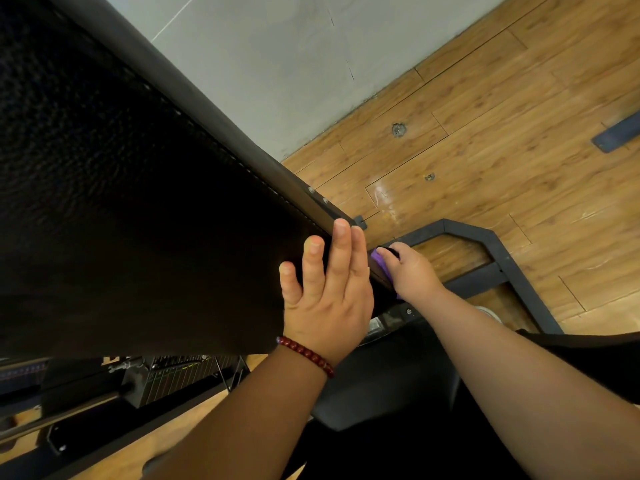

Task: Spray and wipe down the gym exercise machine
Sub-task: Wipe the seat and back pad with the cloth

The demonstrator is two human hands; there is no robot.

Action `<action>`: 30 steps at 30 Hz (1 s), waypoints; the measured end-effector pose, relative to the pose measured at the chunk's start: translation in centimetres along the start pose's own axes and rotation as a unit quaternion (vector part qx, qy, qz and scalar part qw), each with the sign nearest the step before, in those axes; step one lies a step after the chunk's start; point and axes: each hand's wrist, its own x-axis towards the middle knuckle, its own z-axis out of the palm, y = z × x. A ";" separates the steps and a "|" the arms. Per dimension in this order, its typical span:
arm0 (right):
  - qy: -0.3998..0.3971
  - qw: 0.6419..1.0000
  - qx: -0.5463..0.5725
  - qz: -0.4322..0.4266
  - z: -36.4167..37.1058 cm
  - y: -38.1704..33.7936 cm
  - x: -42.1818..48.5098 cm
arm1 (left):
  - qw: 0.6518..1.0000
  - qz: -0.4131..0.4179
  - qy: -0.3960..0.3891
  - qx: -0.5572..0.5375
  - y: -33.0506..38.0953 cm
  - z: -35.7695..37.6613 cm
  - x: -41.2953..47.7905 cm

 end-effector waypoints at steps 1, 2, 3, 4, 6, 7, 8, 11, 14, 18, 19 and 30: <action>0.008 1.000 0.012 -0.008 0.0 -0.2 -0.3 | 1.000 -0.002 -0.002 -0.003 0.0 0.0 0.0; 0.020 0.999 0.034 -0.024 0.0 -0.4 -1.0 | 1.000 -0.004 -0.001 -0.006 0.0 -0.1 0.0; 0.037 0.997 0.059 -0.043 0.0 -0.7 -1.8 | 1.000 -0.002 0.000 -0.005 0.0 0.0 -0.1; 0.054 0.993 0.081 -0.062 0.0 -0.9 -2.7 | 1.000 0.002 -0.001 -0.001 0.0 0.1 -0.2; 0.080 0.988 0.098 -0.083 0.2 -0.9 -3.7 | 1.000 0.005 -0.005 -0.001 0.1 0.0 -0.1; 0.088 0.988 0.095 -0.081 0.4 -0.6 -3.7 | 1.000 0.003 -0.007 -0.005 0.1 0.0 -0.1; 0.090 0.990 0.088 -0.072 0.6 -0.2 -3.4 | 1.000 0.001 -0.007 -0.006 0.2 0.0 -0.2; 0.051 0.998 0.034 0.001 0.7 0.9 -1.5 | 1.000 0.001 -0.011 -0.001 0.3 0.0 -0.3; 0.043 0.999 0.019 0.017 0.6 0.9 -1.3 | 1.000 0.004 -0.011 -0.001 0.3 0.0 -0.3; 0.102 0.988 0.096 -0.064 0.8 -0.1 -3.9 | 1.000 0.002 -0.012 0.000 0.4 0.1 -0.4; 0.116 0.985 0.105 -0.077 0.9 0.0 -4.3 | 1.000 0.005 -0.015 -0.001 0.5 0.1 -0.4; 0.110 0.988 0.111 0.016 2.1 2.6 -2.7 | 1.000 0.024 -0.015 -0.002 0.7 0.6 -0.8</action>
